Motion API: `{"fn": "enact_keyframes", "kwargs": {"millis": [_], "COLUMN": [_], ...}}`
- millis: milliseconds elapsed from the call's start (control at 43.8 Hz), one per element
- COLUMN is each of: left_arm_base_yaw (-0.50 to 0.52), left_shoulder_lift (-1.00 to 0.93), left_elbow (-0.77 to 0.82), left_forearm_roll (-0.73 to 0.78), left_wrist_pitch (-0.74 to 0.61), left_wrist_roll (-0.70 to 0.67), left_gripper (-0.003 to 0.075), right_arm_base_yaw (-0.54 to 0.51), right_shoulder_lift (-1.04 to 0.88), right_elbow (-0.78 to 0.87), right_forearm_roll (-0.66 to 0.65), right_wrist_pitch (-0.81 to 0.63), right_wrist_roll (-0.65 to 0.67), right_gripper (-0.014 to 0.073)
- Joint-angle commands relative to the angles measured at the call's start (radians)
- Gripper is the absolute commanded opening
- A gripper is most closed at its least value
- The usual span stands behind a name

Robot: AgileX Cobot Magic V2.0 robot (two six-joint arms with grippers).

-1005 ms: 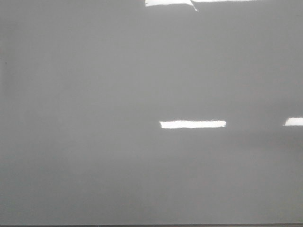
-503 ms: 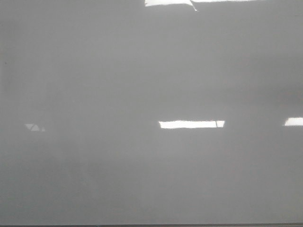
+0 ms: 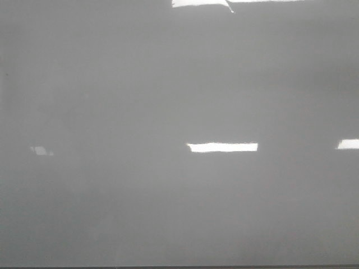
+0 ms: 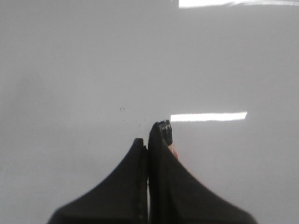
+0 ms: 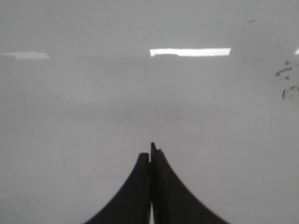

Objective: Write number 6 on whiteboard

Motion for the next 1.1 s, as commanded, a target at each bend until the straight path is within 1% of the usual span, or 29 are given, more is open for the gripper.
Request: {"fn": "enact_keyframes", "kwargs": {"millis": [0, 206, 411, 480, 548, 571, 640, 731, 777, 800, 822, 845, 914, 1074], "left_arm_base_yaw": [0.001, 0.001, 0.001, 0.001, 0.001, 0.001, 0.001, 0.001, 0.001, 0.001, -0.001, -0.004, -0.026, -0.133], "left_shoulder_lift": [0.043, 0.086, 0.107, 0.109, 0.11, 0.11, 0.116, 0.126, 0.132, 0.136, 0.141, 0.144, 0.165, 0.232], "left_elbow": [-0.008, 0.011, 0.011, 0.011, 0.011, 0.011, 0.011, 0.011, 0.011, 0.011, 0.011, 0.011, 0.011, 0.01], "left_forearm_roll": [-0.003, -0.003, -0.025, -0.025, -0.025, -0.025, -0.025, -0.025, -0.025, -0.025, -0.025, -0.025, -0.025, 0.047], "left_wrist_pitch": [-0.05, -0.05, -0.046, -0.046, -0.044, -0.042, -0.032, -0.019, -0.014, -0.009, -0.007, -0.005, 0.002, 0.007], "left_wrist_roll": [0.0, 0.0, 0.0, 0.0, 0.0, 0.0, 0.0, 0.0, 0.0, 0.0, 0.0, 0.0, 0.0, 0.0], "left_gripper": [-0.002, -0.002, -0.002, -0.002, -0.0004, 0.0012, 0.0088, 0.0256, 0.0347, 0.0391, 0.0443, 0.0477, 0.0542, 0.0546], "right_arm_base_yaw": [0.001, 0.001, 0.001, 0.001, 0.001, 0.001, 0.001, 0.001, 0.001, 0.001, 0.001, 0.001, 0.001, 0.001], "right_shoulder_lift": [0.039, 0.085, 0.103, 0.103, 0.103, 0.103, 0.103, 0.103, 0.103, 0.103, 0.103, 0.103, 0.103, 0.103], "right_elbow": [-0.032, -0.032, -0.032, -0.032, -0.032, -0.032, -0.032, -0.032, -0.032, -0.032, -0.032, -0.032, -0.032, -0.032], "right_forearm_roll": [-0.008, -0.008, -0.008, -0.008, -0.008, -0.008, -0.008, -0.008, -0.008, -0.008, -0.008, -0.008, -0.008, -0.008], "right_wrist_pitch": [-0.056, -0.04, 0.004, 0.012, 0.024, 0.026, 0.037, 0.042, 0.042, 0.042, 0.042, 0.041, 0.039, 0.04], "right_wrist_roll": [-0.008, -0.008, -0.07, -0.084, -0.093, -0.094, -0.094, -0.094, -0.094, -0.094, -0.094, -0.094, -0.094, -0.094], "right_gripper": [-0.0069, -0.0069, -0.0062, -0.0024, 0.0067, 0.0107, 0.0266, 0.0459, 0.0543, 0.057, 0.0591, 0.0607, 0.0617, 0.0613]}}
